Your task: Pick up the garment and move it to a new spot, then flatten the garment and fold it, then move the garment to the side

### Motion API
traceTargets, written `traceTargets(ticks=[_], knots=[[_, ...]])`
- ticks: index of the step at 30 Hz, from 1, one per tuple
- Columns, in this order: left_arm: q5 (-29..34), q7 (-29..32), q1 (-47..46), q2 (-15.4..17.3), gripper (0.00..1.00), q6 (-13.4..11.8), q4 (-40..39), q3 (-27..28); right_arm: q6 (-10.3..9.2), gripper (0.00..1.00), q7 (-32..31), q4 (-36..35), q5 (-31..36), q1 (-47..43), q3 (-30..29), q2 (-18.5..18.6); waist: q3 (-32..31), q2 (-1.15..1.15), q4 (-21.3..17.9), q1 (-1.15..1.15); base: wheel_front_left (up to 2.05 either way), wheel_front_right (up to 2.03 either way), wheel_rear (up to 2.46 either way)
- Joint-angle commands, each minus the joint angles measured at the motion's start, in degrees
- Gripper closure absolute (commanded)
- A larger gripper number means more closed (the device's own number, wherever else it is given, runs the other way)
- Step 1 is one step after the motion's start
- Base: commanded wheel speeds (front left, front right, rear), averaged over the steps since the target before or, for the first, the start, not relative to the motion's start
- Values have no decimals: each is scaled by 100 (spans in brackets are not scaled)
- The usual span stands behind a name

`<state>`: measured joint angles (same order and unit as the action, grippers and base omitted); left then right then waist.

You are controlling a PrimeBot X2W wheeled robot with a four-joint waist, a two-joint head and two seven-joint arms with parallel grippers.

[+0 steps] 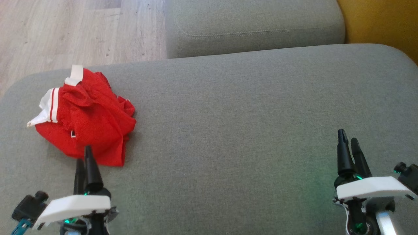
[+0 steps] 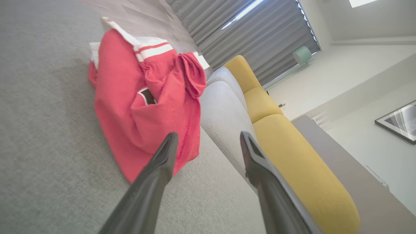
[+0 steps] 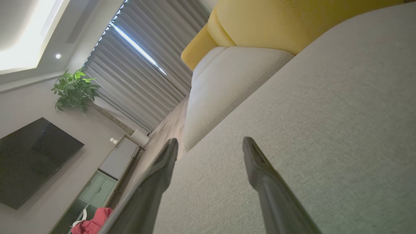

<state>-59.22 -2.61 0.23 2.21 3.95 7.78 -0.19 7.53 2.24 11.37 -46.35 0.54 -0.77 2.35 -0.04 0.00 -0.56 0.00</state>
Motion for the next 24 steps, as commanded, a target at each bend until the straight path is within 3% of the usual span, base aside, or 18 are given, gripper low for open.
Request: traceTargets(ticks=[1,10,24], knots=[[279,-76,-171,42,0,-28,-280,3,-2,0,108,-266,265,250,88,32,1,0,-7,0,0,0,0],[1375,-227,-170,45,0,61,-409,-328,-2,0,260,-328,1074,259,242,35,1,0,-28,0,0,0,0],[2661,-445,-202,199,0,-252,-501,-778,-3,0,479,-435,2309,271,399,39,-20,0,-18,0,0,0,0]])
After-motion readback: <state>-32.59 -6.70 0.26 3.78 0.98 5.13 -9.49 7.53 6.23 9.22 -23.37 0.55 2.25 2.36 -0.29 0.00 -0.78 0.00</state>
